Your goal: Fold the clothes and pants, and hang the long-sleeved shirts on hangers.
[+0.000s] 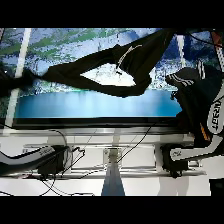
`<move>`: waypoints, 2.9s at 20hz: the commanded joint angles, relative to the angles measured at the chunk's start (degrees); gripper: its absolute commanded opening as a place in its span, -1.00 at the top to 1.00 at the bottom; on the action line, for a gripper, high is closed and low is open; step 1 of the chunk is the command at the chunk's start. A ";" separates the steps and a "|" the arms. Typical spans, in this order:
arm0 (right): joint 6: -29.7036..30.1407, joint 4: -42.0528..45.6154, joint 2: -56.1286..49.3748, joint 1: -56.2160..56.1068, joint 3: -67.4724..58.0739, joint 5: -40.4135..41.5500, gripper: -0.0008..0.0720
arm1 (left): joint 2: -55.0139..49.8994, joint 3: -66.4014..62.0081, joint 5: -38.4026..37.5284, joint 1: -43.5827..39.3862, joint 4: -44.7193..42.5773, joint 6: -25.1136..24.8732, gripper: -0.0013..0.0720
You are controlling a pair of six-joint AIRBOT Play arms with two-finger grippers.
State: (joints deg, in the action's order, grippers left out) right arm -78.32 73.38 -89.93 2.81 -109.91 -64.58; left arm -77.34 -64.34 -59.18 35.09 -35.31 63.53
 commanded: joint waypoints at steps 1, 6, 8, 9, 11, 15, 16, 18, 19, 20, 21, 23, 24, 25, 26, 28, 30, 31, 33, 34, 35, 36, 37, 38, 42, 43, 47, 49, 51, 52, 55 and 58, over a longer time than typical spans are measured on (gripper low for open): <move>-0.04 0.87 2.14 0.07 -1.03 12.61 0.89 | -0.09 -24.76 5.92 3.54 -10.82 9.42 0.92; -0.15 6.51 6.05 0.44 -5.25 15.45 0.89 | 0.85 -40.09 10.71 6.21 -32.59 21.88 0.92; -2.19 8.15 6.86 1.51 -4.76 6.93 0.90 | 0.46 -39.71 5.73 6.10 -42.27 23.56 0.92; -2.25 8.81 7.02 2.12 -3.82 1.95 0.90 | -0.09 -38.60 2.03 6.05 -46.56 23.52 0.92; -2.19 10.40 7.54 3.19 -0.31 -6.88 0.90 | -0.39 -33.68 -4.37 6.16 -54.40 23.56 0.92; -3.39 11.98 17.33 3.63 19.41 -5.62 0.90 | 2.80 -16.35 -2.78 8.66 -60.24 24.13 0.92; -5.29 11.96 21.33 3.63 26.32 -3.10 0.90 | 3.76 -11.85 -1.07 9.29 -60.26 23.91 0.92; -8.26 10.60 29.77 3.56 39.56 1.09 0.90 | 5.44 -3.54 2.08 9.81 -60.26 22.43 0.92; -8.35 9.31 34.07 3.58 45.66 1.36 0.90 | 6.08 -0.11 3.10 9.90 -60.26 21.11 0.92; -9.31 9.38 37.77 3.58 50.40 0.50 0.90 | 6.47 2.40 3.56 9.90 -60.26 19.78 0.92; -9.64 9.44 41.38 3.58 54.62 -1.31 0.90 | 6.56 4.42 3.43 9.90 -60.30 18.29 0.92; -9.70 9.75 46.95 3.58 59.74 -7.91 0.90 | 6.54 6.56 2.21 9.92 -61.70 17.03 0.92; -9.70 10.14 48.96 3.58 61.09 -11.98 0.90 | 6.51 6.93 1.46 9.94 -63.76 17.00 0.92; -9.66 11.02 50.58 3.58 62.05 -16.61 0.90 | 6.47 6.99 1.03 10.08 -65.37 17.00 0.92; -9.46 11.56 51.49 3.58 62.62 -21.46 0.90 | 6.47 6.99 0.39 10.27 -67.19 17.00 0.92; -9.49 11.98 51.52 3.58 62.75 -29.03 0.90 | 6.34 7.08 -0.92 10.84 -69.33 16.98 0.92; -9.49 11.96 51.54 3.58 63.28 -30.56 0.90 | 5.55 7.15 -2.73 11.96 -69.88 16.98 0.92; -9.49 11.93 51.54 3.58 63.95 -30.60 0.90 | 4.87 7.19 -3.34 12.46 -70.29 16.98 0.92; -9.51 11.87 51.54 3.58 66.16 -31.69 0.90 | 2.99 7.17 -4.39 13.38 -72.35 16.98 0.92; -9.51 11.89 51.54 3.58 67.71 -32.57 0.90 | 2.14 7.17 -4.31 13.64 -72.74 16.96 0.92; -9.51 11.89 51.54 3.58 69.31 -32.74 0.90 | 1.22 7.17 -3.82 13.64 -72.89 16.92 0.92; -9.51 11.89 51.54 3.58 70.64 -32.35 0.89 | 0.44 7.17 -3.08 13.62 -72.89 16.94 0.92; -9.51 11.89 51.52 3.58 71.67 -31.52 0.89 | -0.28 7.17 -2.32 13.60 -72.87 16.98 0.92; -9.51 11.89 51.54 3.58 72.13 -30.53 0.84 | -0.79 7.17 -1.95 13.57 -72.59 17.00 0.92; -9.51 11.34 51.54 3.58 72.08 -23.37 -0.83 | -1.03 6.62 -0.83 13.31 -72.43 17.05 -0.85; -9.51 11.19 51.54 3.58 72.08 -21.35 -0.83 | -1.03 5.70 -0.90 12.83 -72.19 17.68 -0.93; -9.55 10.51 51.52 3.58 71.69 -4.94 -0.82 | -0.81 -1.40 -0.68 8.68 -65.96 21.49 -0.92; -9.53 6.56 51.52 3.58 71.69 5.29 -0.82 | -0.92 -4.31 0.57 5.57 -54.88 21.77 -0.92; -9.51 3.23 51.52 3.58 71.69 12.11 -0.82 | -1.77 -4.39 1.29 1.75 -42.05 21.73 -0.92; -9.51 2.93 51.52 3.58 71.69 13.94 -0.82 | -2.91 -4.37 1.11 -0.44 -37.07 21.51 -0.92; -9.49 3.08 51.52 3.58 71.69 15.91 -0.82 | -7.96 -4.37 2.93 -8.70 -26.36 21.03 -0.92; -9.49 3.37 51.52 3.58 71.69 15.98 -0.82 | -12.94 -4.37 10.78 -16.24 -24.41 20.92 -0.92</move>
State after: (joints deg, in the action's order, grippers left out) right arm -87.85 77.19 -38.41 6.39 -38.20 -51.55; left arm -86.17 -68.49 -54.68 25.50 -66.87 84.64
